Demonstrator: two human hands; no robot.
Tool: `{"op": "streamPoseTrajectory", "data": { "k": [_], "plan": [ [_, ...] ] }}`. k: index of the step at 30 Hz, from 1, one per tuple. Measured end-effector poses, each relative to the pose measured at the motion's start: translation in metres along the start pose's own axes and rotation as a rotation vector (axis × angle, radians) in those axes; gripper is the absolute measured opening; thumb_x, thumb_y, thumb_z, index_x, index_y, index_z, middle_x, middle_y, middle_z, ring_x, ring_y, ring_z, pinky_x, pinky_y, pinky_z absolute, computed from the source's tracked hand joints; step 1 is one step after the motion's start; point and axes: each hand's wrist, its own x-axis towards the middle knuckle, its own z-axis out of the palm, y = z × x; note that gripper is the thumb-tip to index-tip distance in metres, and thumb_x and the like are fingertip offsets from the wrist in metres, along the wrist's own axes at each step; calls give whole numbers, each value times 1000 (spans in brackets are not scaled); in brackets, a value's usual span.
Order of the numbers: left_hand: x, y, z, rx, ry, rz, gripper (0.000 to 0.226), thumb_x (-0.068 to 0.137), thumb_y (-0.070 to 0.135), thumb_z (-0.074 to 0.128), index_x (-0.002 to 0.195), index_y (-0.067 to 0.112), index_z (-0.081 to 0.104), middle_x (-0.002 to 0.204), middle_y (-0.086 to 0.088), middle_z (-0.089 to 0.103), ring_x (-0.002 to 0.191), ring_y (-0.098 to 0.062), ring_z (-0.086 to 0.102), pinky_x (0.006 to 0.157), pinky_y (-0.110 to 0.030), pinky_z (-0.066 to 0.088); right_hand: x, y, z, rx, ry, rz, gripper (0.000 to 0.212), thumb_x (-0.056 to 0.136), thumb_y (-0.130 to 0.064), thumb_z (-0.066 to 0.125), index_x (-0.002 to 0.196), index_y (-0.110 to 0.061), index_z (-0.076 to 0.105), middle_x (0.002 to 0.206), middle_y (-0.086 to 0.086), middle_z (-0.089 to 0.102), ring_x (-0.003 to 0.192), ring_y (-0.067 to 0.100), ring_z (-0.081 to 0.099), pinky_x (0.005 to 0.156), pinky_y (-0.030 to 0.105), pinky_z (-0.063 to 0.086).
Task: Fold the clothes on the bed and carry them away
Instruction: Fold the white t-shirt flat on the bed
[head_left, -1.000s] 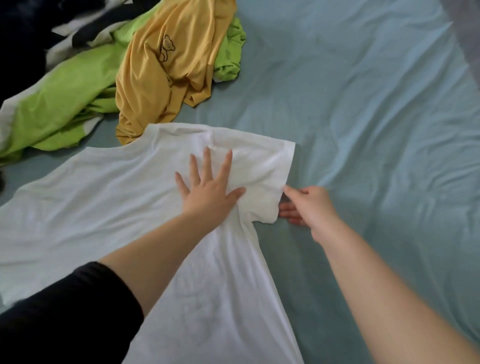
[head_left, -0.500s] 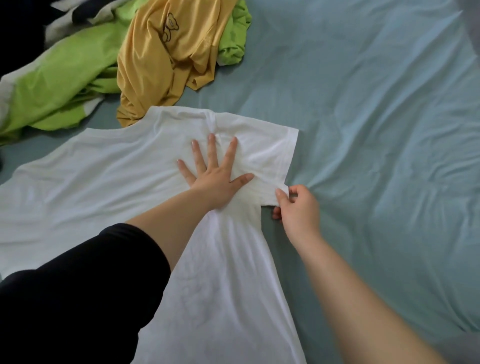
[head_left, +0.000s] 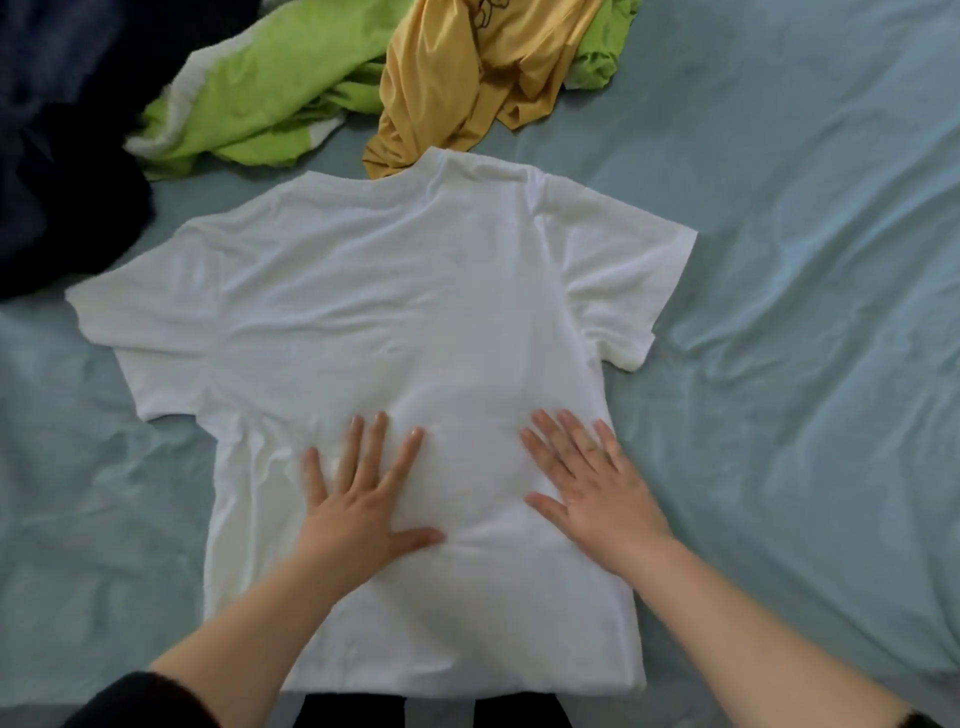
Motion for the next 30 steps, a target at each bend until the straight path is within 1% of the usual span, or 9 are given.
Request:
{"op": "streamPoseTrajectory", "data": {
  "k": [5, 8, 11, 14, 16, 19, 23, 27, 30],
  "plan": [
    [-32, -26, 15, -59, -61, -77, 108, 60, 96, 22, 134, 48, -40, 142, 7, -52, 131, -21, -49, 110, -60, -21, -13, -15, 5, -5, -21, 204, 67, 92, -56, 12, 151, -24, 15, 160, 0, 9, 147, 22, 6, 117, 44, -1],
    [-51, -23, 11, -241, 79, -208, 104, 71, 86, 37, 138, 50, -33, 145, 8, -47, 137, -21, -41, 110, -54, -18, -28, -55, 1, 58, 108, 190, 66, 91, -53, 27, 150, -23, 26, 158, 6, 19, 147, 23, 18, 116, 47, 5],
    [-66, -47, 7, -531, 329, -565, 86, 88, 60, 51, 153, 33, 0, 162, -6, -7, 149, -29, 1, 116, -51, 9, -41, -64, 2, 247, 261, 402, 65, 92, -41, 54, 149, -18, 34, 157, 15, 26, 142, 32, 29, 112, 47, 18],
    [-76, -83, 12, -764, 440, -777, 46, 94, 36, 55, 131, 9, 47, 131, -19, 50, 120, -38, 46, 95, -44, 36, -50, -55, 12, 629, 375, 847, 54, 86, -19, 69, 132, 1, 50, 131, 28, 51, 119, 42, 50, 98, 48, 38],
    [-82, -96, 18, -880, 371, -726, 25, 97, 33, 52, 95, 8, 57, 93, -11, 60, 93, -34, 57, 73, -38, 39, -61, -52, 18, 818, 372, 1038, 37, 90, -19, 64, 117, 4, 55, 112, 27, 61, 104, 41, 58, 88, 47, 44],
    [-95, -106, 27, -1050, 366, -722, 39, 96, 30, 56, 64, 11, 43, 61, -3, 45, 65, -24, 45, 54, -34, 30, -81, -51, 29, 861, 303, 1135, 27, 94, -25, 59, 96, 2, 59, 93, 25, 64, 88, 39, 59, 77, 43, 43],
    [-112, -121, 37, -1231, 378, -819, 36, 93, 31, 59, 69, 7, 49, 65, -9, 49, 66, -21, 46, 55, -33, 35, -107, -53, 34, 883, 206, 1108, 28, 95, -19, 59, 83, 7, 63, 86, 27, 65, 82, 36, 59, 70, 38, 37],
    [-132, -127, 48, -1208, 95, -646, 28, 90, 33, 66, 89, 5, 67, 85, -12, 66, 79, -25, 59, 68, -34, 44, -132, -70, 28, 878, -33, 1094, 35, 90, -24, 67, 62, -5, 57, 62, 14, 55, 61, 24, 47, 60, 35, 32],
    [-148, -129, 58, -1088, -7, -536, 33, 91, 30, 65, 110, 3, 67, 104, -14, 68, 93, -27, 63, 79, -35, 48, -150, -86, 31, 917, -101, 1101, 25, 90, -22, 66, 90, 3, 69, 87, 19, 69, 81, 33, 64, 69, 35, 42]
  ]
}}
